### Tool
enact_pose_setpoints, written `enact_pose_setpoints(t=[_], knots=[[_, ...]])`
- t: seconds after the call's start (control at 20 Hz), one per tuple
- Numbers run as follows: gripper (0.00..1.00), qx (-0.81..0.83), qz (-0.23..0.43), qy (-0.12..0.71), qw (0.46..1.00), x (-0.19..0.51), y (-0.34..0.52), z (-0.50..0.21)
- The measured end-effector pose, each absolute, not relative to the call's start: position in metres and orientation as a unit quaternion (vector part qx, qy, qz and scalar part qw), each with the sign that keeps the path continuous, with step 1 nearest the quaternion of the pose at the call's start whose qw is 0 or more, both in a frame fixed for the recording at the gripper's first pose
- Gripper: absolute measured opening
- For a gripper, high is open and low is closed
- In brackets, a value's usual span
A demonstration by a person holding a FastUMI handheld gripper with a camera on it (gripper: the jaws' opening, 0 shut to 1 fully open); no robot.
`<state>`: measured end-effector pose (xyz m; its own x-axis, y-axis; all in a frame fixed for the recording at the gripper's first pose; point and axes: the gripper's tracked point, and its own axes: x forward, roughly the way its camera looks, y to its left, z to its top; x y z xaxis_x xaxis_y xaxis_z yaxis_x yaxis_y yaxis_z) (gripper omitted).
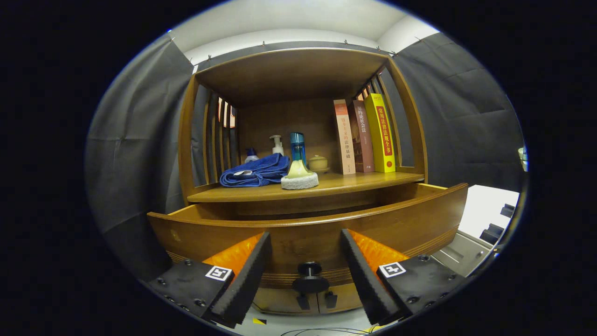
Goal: Pull open the drawer, take out the items inside it, and place them on the countertop above the cabinet.
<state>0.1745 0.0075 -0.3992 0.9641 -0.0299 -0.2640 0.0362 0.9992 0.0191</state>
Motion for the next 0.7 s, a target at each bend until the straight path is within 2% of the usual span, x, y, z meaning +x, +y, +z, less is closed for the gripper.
enact_pose_setpoints(t=[0.7], knots=[[0.99, 0.012, -0.019, 0.155, 0.988, 0.26, 0.007, -0.431]])
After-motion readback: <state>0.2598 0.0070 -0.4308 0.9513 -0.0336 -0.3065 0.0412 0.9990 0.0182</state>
